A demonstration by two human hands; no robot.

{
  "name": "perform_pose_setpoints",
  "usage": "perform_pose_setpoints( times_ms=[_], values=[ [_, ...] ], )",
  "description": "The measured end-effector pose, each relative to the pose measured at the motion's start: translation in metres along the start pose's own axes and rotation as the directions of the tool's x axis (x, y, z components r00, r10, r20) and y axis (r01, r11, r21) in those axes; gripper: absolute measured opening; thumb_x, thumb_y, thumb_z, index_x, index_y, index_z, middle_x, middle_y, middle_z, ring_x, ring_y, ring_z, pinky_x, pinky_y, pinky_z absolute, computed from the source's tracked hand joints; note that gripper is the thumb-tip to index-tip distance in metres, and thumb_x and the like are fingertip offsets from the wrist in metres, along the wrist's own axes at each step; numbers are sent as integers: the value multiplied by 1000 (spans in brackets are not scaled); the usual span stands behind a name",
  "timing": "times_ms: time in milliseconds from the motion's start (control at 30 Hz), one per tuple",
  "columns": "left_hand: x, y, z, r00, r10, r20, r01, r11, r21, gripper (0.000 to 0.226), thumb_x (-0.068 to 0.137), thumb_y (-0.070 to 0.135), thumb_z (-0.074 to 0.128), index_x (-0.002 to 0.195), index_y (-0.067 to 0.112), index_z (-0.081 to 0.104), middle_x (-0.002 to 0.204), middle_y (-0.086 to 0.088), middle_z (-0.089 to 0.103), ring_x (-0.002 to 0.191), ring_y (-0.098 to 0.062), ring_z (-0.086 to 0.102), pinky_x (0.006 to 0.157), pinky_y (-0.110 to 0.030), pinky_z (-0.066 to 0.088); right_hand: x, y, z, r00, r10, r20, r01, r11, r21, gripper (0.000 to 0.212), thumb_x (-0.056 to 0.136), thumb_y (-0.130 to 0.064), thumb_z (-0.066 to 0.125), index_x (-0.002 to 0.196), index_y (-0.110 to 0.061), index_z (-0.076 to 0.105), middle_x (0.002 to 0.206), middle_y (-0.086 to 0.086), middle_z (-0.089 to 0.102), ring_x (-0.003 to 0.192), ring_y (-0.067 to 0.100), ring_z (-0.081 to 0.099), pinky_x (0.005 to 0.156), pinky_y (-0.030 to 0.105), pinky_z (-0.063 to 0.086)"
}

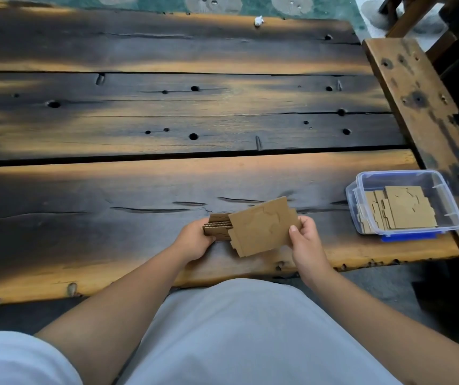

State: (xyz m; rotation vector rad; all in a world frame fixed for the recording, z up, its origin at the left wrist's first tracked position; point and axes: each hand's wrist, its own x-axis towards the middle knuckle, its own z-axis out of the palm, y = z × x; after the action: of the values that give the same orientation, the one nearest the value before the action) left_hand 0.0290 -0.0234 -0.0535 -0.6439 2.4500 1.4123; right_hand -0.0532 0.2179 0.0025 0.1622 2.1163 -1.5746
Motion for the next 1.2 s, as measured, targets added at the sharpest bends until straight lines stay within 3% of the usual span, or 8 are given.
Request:
perform_pose_setpoints(
  times_ms=[300,433,533,633,833,967,1033,1200],
  values=[
    [0,-1,-2,998,26,60,-27,999,25,35,87,8,62,116,26,65,122,4,66,114,-16,57,90,-20,39,6,25,28,998,56,25,-46,955,-294,17,89,-9,48,98,-20,39,93,1,51,83,12,49,65,32,40],
    [0,-4,-2,995,55,82,-62,995,76,37,88,6,59,120,24,63,125,1,65,118,-20,55,96,-23,39,11,33,38,999,-18,-47,-3,911,-412,22,87,-21,65,94,-21,44,98,-3,48,97,18,42,81,35,41],
    [1,-7,-3,993,56,100,-67,992,107,38,88,4,57,121,23,62,126,1,64,120,-20,54,98,-23,37,14,38,41,984,-141,-108,62,843,-534,24,84,-30,69,90,-24,46,101,-5,44,99,15,35,84,33,35],
    [1,-9,-4,990,59,127,-74,991,115,41,88,0,53,123,21,60,126,0,63,120,-20,53,96,-20,36,16,39,42,988,-115,-104,43,847,-530,26,83,-31,70,94,-26,47,107,-1,49,92,16,46,79,31,39],
    [0,-13,-7,978,9,210,-41,988,148,41,83,5,56,121,19,57,123,-1,63,115,-20,56,100,-33,44,17,38,50,997,-51,62,79,755,-651,69,83,-40,69,141,-36,32,125,0,57,114,26,54,88,41,48],
    [-4,-9,-4,983,3,186,-5,1000,7,43,79,15,71,119,25,59,116,6,65,109,-13,58,93,-26,44,20,33,62,998,-46,45,64,638,-767,38,80,-53,64,109,-31,52,104,1,53,99,28,58,73,40,49],
    [-5,-6,-1,992,30,123,-28,999,-20,43,79,14,71,119,26,60,116,8,65,109,-11,58,92,-22,41,22,31,65,999,-43,16,40,624,-780,34,78,-56,63,92,-29,47,98,-1,46,92,27,58,67,38,46],
    [-3,-6,2,999,16,44,-17,1000,24,43,80,14,70,120,28,60,120,4,66,111,-15,57,96,-26,42,24,31,65,998,-30,46,55,649,-759,33,79,-51,66,95,-31,47,103,0,53,96,26,58,71,39,49]
  ],
)
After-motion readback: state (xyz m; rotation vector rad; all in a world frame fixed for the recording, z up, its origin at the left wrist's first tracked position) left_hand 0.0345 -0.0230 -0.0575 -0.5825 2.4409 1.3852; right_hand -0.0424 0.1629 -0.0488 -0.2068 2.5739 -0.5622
